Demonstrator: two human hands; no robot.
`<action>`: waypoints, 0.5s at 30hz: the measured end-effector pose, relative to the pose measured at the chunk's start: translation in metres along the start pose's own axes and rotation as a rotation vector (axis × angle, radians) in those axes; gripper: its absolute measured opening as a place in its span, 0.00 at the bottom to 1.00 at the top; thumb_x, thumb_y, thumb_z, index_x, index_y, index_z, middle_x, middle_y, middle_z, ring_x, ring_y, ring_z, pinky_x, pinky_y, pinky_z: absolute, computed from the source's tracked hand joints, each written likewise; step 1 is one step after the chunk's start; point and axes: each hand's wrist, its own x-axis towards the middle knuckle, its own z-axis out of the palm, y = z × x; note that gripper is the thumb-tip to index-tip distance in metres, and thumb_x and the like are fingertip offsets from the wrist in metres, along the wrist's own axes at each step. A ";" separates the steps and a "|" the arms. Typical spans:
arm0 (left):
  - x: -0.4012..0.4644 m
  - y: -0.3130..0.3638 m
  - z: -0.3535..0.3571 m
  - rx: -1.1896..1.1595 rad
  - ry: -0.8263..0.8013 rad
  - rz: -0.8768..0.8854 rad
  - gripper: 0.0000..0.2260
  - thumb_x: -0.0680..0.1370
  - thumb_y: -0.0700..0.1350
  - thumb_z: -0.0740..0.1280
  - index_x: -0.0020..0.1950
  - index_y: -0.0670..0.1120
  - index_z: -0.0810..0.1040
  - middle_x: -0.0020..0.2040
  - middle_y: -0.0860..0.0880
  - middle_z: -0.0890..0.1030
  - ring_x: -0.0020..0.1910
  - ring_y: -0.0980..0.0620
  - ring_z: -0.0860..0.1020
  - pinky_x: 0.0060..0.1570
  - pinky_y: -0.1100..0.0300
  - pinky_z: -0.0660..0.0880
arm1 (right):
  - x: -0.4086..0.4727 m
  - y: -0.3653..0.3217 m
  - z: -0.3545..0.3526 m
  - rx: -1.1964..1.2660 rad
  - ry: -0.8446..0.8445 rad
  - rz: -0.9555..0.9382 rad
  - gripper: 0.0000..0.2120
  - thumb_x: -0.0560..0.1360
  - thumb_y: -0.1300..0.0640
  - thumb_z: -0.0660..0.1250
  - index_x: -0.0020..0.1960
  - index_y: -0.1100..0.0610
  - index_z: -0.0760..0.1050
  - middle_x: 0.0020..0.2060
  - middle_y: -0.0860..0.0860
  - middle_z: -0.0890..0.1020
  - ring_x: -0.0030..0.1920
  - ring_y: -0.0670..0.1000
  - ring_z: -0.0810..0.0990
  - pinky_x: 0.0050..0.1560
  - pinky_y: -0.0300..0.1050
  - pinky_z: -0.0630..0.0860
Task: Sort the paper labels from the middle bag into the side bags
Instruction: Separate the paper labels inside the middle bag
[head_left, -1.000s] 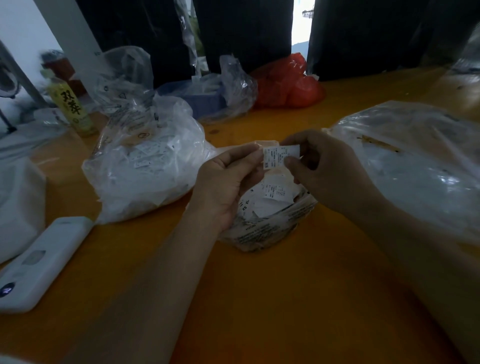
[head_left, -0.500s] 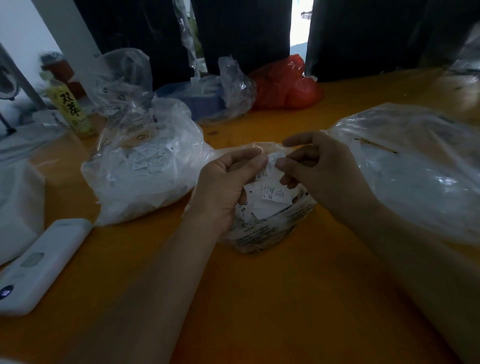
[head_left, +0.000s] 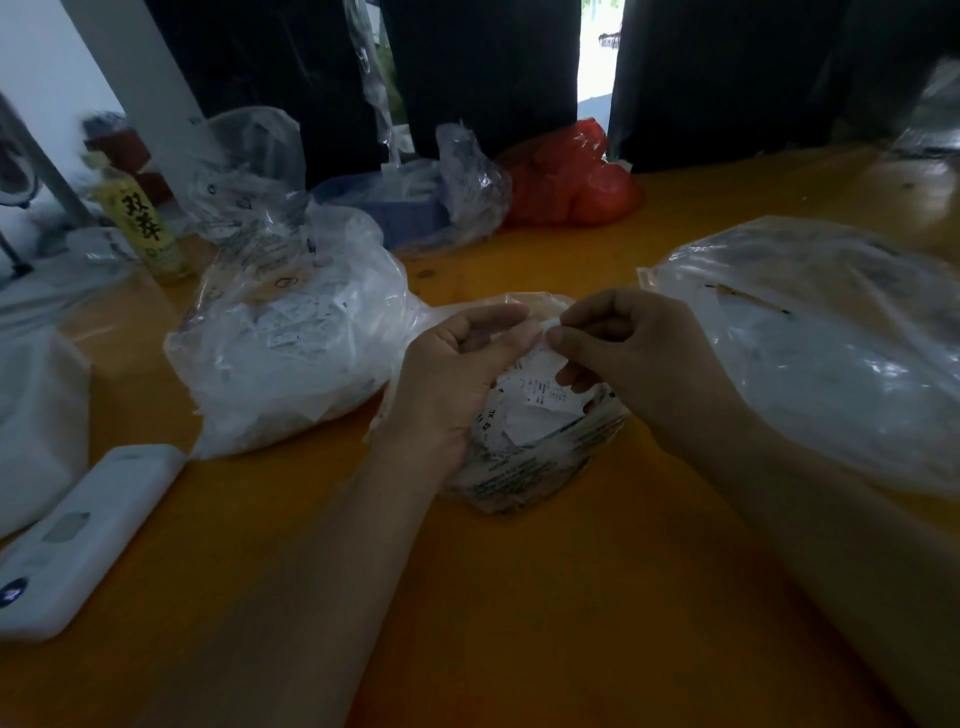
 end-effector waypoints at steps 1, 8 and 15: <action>-0.001 0.000 0.001 -0.014 -0.005 -0.009 0.08 0.74 0.39 0.78 0.53 0.45 0.86 0.46 0.50 0.89 0.43 0.57 0.87 0.37 0.68 0.80 | 0.000 0.000 0.000 -0.010 -0.010 -0.005 0.06 0.76 0.54 0.74 0.50 0.54 0.81 0.36 0.49 0.86 0.35 0.49 0.86 0.37 0.40 0.82; 0.003 0.001 -0.001 -0.090 0.041 -0.074 0.13 0.69 0.47 0.80 0.53 0.49 0.87 0.53 0.47 0.89 0.52 0.52 0.87 0.44 0.61 0.79 | -0.006 -0.006 0.005 -0.142 -0.005 -0.117 0.08 0.74 0.36 0.68 0.45 0.39 0.80 0.38 0.39 0.85 0.37 0.42 0.85 0.38 0.37 0.82; 0.004 0.002 0.001 -0.150 -0.047 -0.134 0.21 0.67 0.49 0.79 0.59 0.43 0.85 0.51 0.46 0.89 0.50 0.51 0.87 0.46 0.60 0.82 | -0.003 -0.002 0.004 -0.157 0.045 -0.098 0.03 0.77 0.52 0.72 0.47 0.45 0.80 0.40 0.40 0.85 0.38 0.42 0.85 0.40 0.37 0.82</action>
